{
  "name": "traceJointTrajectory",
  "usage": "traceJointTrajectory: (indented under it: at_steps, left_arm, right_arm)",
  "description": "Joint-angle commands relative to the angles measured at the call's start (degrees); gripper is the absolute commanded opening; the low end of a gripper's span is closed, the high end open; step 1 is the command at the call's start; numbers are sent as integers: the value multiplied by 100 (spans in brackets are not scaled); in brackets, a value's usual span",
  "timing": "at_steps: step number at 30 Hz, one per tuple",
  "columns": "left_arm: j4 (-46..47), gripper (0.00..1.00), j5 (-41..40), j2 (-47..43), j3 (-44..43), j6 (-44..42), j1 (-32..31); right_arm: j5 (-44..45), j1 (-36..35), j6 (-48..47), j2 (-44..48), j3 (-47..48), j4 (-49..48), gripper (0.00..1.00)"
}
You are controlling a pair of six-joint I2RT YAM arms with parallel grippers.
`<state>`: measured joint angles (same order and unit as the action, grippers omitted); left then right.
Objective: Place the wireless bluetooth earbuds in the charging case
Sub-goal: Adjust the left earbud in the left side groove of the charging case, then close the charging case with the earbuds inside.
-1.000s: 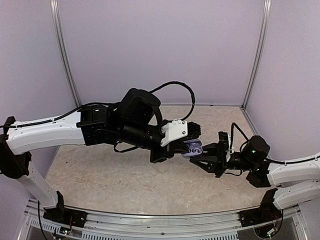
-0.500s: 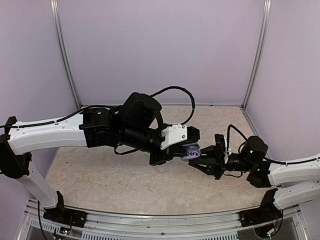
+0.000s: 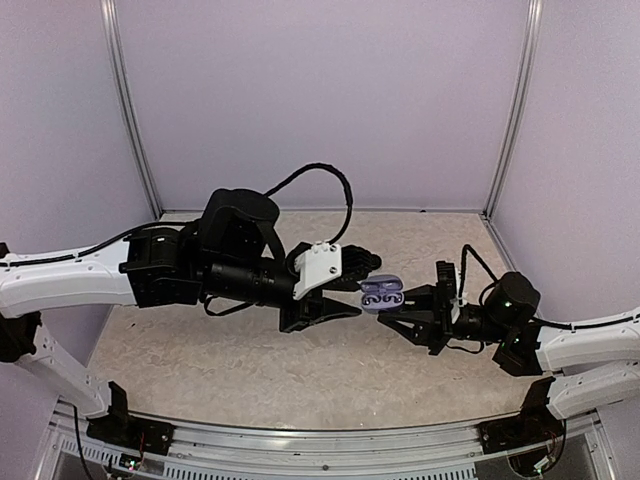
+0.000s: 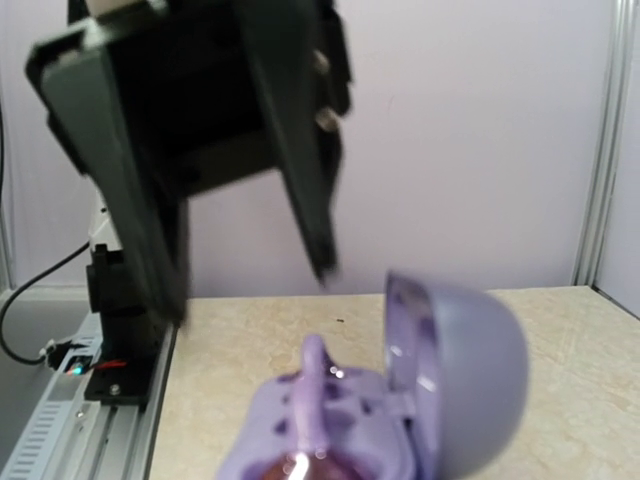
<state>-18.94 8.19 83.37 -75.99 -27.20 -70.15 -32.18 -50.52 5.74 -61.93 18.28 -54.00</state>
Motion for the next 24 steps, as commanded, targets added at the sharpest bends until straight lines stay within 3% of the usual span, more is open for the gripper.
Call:
traceJointTrajectory:
  at_steps: [1,4,6,10,14,24]
  left_arm:
    - [745,35,-9,-518,285,143,-16]
    - [883,34,-296,-627,407,328,16]
    - [911,41,-217,-638,435,488,135]
    - [880,74,385,-584,476,587,295]
    - [1028,93,425,-516,643,505,282]
    - [1223,96,608,-139,608,431,170]
  right_arm:
    - [79,-52,197,-2,96,-310,0]
    - [-33,-48,223,-35,133,-327,0]
    - [-152,-61,267,-67,193,-319,0]
    - [-317,-64,332,-94,281,-274,0]
    - [-307,-81,296,-37,387,-109,0]
    - [-261,-157,282,-122,536,-26,0]
